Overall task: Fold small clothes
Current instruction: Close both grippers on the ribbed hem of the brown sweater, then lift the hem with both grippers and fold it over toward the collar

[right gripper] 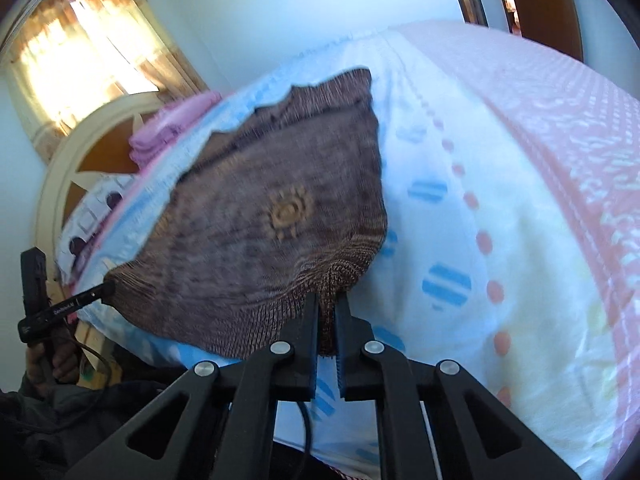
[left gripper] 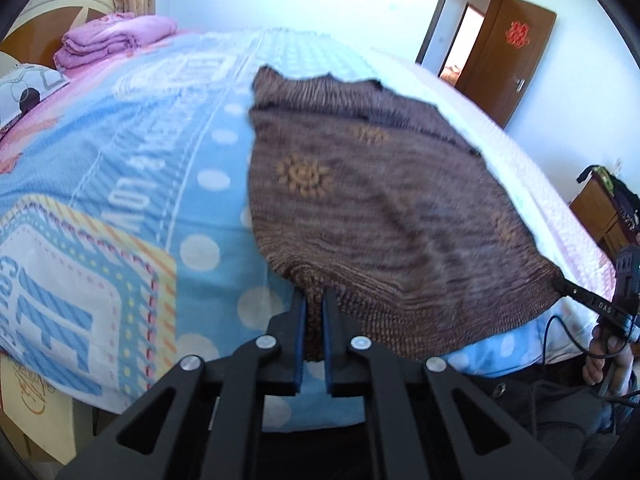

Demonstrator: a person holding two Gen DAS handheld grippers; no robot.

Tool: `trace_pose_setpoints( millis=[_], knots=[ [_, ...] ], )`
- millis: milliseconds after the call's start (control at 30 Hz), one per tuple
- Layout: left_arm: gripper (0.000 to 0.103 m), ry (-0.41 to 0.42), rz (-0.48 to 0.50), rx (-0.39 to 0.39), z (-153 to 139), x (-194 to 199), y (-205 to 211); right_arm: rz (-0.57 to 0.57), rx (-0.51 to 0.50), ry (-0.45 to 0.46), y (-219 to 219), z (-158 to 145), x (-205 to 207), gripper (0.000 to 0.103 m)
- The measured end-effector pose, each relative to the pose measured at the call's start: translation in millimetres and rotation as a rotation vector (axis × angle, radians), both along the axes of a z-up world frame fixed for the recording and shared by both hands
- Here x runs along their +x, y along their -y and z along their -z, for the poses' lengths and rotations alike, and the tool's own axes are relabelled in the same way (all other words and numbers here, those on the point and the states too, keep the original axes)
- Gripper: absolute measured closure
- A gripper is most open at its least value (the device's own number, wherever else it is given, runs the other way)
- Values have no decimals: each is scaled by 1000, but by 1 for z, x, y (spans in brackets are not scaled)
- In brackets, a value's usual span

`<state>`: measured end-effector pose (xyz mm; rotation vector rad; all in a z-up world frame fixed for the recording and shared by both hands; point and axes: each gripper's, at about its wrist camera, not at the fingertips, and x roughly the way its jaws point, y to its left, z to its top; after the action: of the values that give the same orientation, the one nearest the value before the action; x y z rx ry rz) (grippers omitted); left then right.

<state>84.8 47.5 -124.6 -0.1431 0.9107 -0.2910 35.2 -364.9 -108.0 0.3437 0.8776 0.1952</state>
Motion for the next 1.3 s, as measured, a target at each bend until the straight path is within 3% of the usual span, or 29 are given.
trace_pose_setpoints(
  millis=[233,833,1300],
  knots=[
    [96,51,-19,-23,-11,15,-6,47,112,23,13,-8,18,98],
    [96,216,-45,-94,-76,45,-18,31,74,280,12,-108,45,98],
    [96,271,-107,-178,-105,114,-25,35,87,343,14,-137,122,98]
  ],
)
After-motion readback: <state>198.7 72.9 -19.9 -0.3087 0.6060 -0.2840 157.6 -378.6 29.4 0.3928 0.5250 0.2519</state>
